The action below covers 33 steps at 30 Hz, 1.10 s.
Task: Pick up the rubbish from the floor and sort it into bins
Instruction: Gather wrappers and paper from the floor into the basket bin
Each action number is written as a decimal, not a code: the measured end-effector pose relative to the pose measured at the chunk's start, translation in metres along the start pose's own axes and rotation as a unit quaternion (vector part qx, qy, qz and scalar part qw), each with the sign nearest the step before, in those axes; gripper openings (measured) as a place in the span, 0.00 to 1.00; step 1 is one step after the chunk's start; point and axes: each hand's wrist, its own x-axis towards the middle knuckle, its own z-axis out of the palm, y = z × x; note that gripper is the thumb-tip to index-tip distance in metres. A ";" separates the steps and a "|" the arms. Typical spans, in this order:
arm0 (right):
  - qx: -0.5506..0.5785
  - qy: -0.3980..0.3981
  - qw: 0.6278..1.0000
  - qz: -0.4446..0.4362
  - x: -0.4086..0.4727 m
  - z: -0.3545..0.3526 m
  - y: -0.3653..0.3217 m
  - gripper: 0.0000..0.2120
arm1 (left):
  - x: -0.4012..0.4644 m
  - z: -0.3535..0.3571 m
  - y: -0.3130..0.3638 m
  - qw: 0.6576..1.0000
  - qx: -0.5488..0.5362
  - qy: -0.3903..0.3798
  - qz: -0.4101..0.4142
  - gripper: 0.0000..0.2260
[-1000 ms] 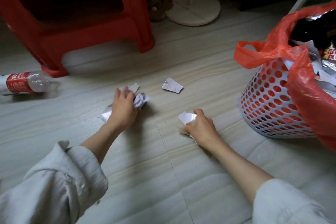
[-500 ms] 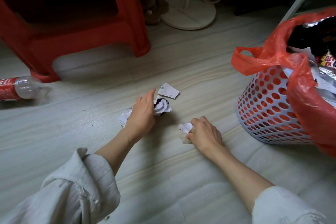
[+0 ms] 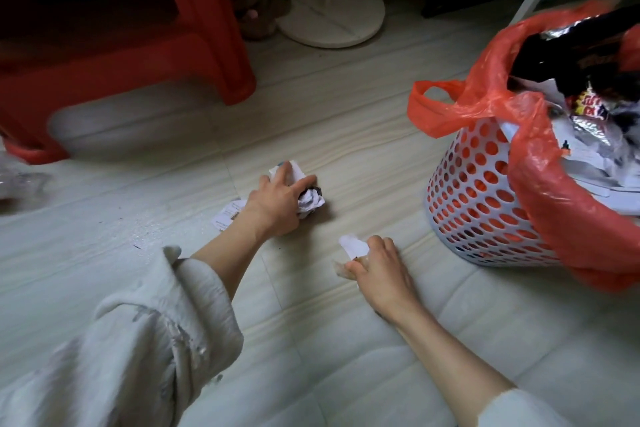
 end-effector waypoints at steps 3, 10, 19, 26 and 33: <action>0.004 0.002 1.000 0.005 0.001 -0.002 -0.001 0.18 | -0.021 0.008 0.005 0.998 -0.014 0.054 -0.020 0.27; -0.005 0.021 1.000 0.021 -0.028 0.006 0.000 0.17 | -0.104 0.036 0.005 0.983 0.012 0.183 0.019 0.16; 0.085 0.036 0.996 -0.021 -0.081 -0.055 -0.009 0.11 | -0.169 0.017 0.019 0.978 -0.078 0.191 -0.015 0.11; 0.274 0.270 0.912 -0.141 -0.117 -0.184 -0.030 0.13 | -0.155 -0.111 0.105 0.922 -0.192 0.326 0.086 0.11; 0.271 0.399 0.873 -0.076 -0.101 -0.296 0.023 0.14 | -0.129 -0.207 0.242 0.814 -0.422 0.362 0.167 0.05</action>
